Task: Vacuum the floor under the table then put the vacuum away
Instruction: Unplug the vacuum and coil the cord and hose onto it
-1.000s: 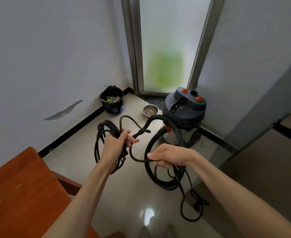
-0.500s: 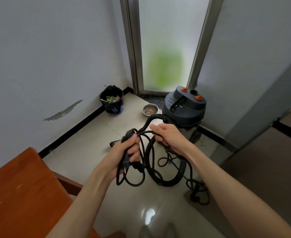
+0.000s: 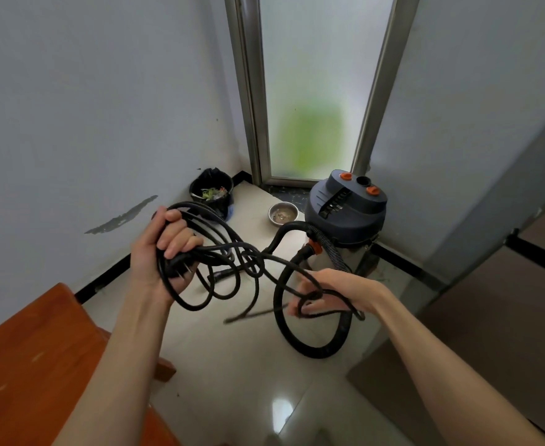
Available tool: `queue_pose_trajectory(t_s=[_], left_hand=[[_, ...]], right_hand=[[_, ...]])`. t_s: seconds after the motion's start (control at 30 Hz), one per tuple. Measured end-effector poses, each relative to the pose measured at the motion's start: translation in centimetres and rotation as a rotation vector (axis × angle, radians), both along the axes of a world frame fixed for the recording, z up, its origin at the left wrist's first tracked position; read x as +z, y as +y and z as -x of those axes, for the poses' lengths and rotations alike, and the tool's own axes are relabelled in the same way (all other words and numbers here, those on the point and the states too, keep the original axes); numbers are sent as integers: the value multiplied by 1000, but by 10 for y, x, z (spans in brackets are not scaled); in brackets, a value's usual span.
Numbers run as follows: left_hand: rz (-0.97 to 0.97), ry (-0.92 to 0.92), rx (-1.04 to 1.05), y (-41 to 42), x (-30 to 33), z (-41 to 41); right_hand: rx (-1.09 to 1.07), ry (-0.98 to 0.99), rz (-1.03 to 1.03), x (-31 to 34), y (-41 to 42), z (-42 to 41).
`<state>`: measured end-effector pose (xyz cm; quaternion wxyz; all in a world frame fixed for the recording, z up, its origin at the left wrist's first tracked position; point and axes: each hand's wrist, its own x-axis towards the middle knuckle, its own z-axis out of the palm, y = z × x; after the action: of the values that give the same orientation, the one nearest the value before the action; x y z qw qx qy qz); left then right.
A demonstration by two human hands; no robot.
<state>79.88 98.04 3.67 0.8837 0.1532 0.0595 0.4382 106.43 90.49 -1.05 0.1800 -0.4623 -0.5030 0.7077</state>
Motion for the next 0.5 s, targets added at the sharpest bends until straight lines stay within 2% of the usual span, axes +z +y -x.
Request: queue_pose_trajectory(t_s=[0.1, 0.23, 0.43, 0.5], left_hand=[[44, 235, 251, -6, 3, -5], [69, 348, 322, -12, -1, -10], [-99, 490, 216, -29, 5, -17], [-159, 539, 168, -34, 9, -20]], right_hand=[[18, -73, 12, 7, 3, 7], [-26, -424, -119, 8, 4, 7], [-467, -344, -165, -22, -17, 10], [-527, -301, -204, -25, -22, 19]])
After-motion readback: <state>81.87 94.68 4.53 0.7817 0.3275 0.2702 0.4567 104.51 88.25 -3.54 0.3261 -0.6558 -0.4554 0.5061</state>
